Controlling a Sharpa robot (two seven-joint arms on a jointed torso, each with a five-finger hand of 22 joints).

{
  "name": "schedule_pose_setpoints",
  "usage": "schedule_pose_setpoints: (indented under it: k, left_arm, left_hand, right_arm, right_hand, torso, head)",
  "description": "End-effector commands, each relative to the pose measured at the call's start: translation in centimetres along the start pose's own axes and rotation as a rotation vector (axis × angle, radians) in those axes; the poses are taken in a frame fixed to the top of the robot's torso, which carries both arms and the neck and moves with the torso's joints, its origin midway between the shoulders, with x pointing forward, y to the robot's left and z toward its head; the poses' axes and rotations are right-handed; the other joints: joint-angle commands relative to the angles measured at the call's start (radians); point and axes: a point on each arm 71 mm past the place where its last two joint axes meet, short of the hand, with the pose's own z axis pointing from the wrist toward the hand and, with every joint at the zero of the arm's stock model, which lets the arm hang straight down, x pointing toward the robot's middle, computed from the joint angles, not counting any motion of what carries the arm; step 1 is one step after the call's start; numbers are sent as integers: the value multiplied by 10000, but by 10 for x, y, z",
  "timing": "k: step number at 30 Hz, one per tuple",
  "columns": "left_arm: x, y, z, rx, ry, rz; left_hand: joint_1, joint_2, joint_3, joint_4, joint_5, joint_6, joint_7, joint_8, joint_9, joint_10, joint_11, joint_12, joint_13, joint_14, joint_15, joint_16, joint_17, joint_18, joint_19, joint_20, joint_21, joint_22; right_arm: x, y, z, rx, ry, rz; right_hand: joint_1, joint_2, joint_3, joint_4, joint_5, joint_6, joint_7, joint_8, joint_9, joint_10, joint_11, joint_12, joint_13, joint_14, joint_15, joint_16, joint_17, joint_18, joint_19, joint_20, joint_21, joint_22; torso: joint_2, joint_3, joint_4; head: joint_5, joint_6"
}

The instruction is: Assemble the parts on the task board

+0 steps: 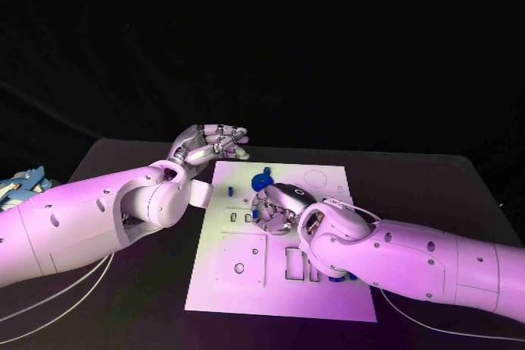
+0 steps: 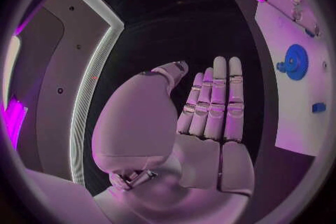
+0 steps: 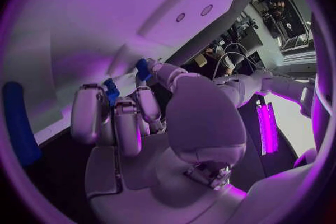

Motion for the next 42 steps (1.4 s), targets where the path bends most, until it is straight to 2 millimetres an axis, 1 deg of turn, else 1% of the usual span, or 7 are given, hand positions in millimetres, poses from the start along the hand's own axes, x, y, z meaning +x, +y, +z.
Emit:
schedule_pose_setpoints:
  k: [1, 11, 26, 34, 36, 41, 42]
  left_arm:
    - [2, -1, 0, 63, 151, -91]
    - [2, -1, 0, 52, 152, -92]
    - [1, -1, 0, 34, 134, -82]
    - [1, -1, 0, 27, 134, -82]
    - [1, -1, 0, 19, 136, -83]
    - [1, -1, 0, 7, 138, -83]
    - [1, -1, 0, 4, 137, -83]
  left_hand:
    - [-119, 18, -3, -89, -46, -35, 48, -70, -15, -53, -15, -22, 4, -83, 2, 57, 22, 100, -93, 25, 65, 12]
    - [-119, 18, -3, -89, -46, -35, 48, -70, -15, -53, -15, -22, 4, -83, 2, 57, 22, 100, -93, 25, 65, 12]
    - [-127, 16, -1, -96, -46, -38, 53, -77, -17, -59, -11, -25, 3, -100, 6, 63, 32, 100, -105, 28, 69, 12]
    - [-127, 16, -1, -96, -46, -38, 53, -77, -17, -59, -11, -25, 3, -100, 6, 63, 32, 100, -105, 28, 69, 12]
    - [-127, 16, -1, -96, -46, -38, 53, -77, -17, -59, -11, -25, 3, -100, 6, 63, 32, 100, -105, 28, 69, 12]
    - [-130, 15, 0, -100, -45, -40, 55, -82, -18, -64, -9, -27, 2, -112, 9, 64, 37, 99, -113, 31, 71, 12]
    - [-131, 16, 1, -102, -45, -40, 54, -83, -18, -64, -9, -26, 2, -116, 10, 65, 38, 99, -115, 32, 72, 12]
  right_arm:
    - [3, -3, 0, 139, 114, -225]
    - [4, -4, 1, 128, 160, -220]
    - [4, -3, 0, 93, 234, -206]
    - [4, -3, 0, 25, 164, -163]
    - [3, -2, 0, -17, 104, -119]
    - [2, -2, 0, -83, -37, -58]
    - [2, -2, 0, -99, -64, -50]
  right_hand:
    - [-50, -54, -27, 39, 0, 65, -11, 173, 456, -58, -41, -68, -7, 1023, -59, 40, 2626, -59, -49, -16, -67, -15]
    - [-221, -225, -76, 132, -23, -196, 84, 42, 375, -167, 32, -180, -117, 1015, -9, 30, 2591, -50, -77, 10, -143, -62]
    - [-326, -366, -143, 201, 78, -353, 163, -74, 292, -246, 100, -251, -188, 1006, 49, 18, 2553, -37, -109, 56, -219, -112]
    - [-421, -537, -248, 297, 80, -655, 300, -326, 98, -401, 220, -377, -320, 991, 149, -1, 2493, -20, -154, 140, -324, -179]
    - [-498, -610, -346, 376, -4, -795, 355, -443, 2, -418, 273, -375, -322, 991, 195, -1, 2493, -16, -162, 182, -352, -190]
    - [-566, -753, -650, 547, -473, -1072, 432, -680, -225, -514, 354, -414, -380, 983, 272, -11, 2463, 1, -192, 261, -433, -232]
    - [-563, -797, -769, 612, -541, -1233, 470, -806, -327, -574, 394, -452, -425, 976, 301, -21, 2433, 11, -219, 288, -486, -268]
  torso:
    - [3, -5, 4]
    - [-3, -2, -13]
    - [5, -1, -11]
    - [5, 0, -8]
    - [2, -2, -10]
    - [7, 1, -8]
    - [4, 0, -10]
  head:
    - [2, -9]
    - [17, -36]
    - [3, -38]
    - [0, -33]
    - [-2, -31]
    - [-8, -32]
    - [-9, -31]
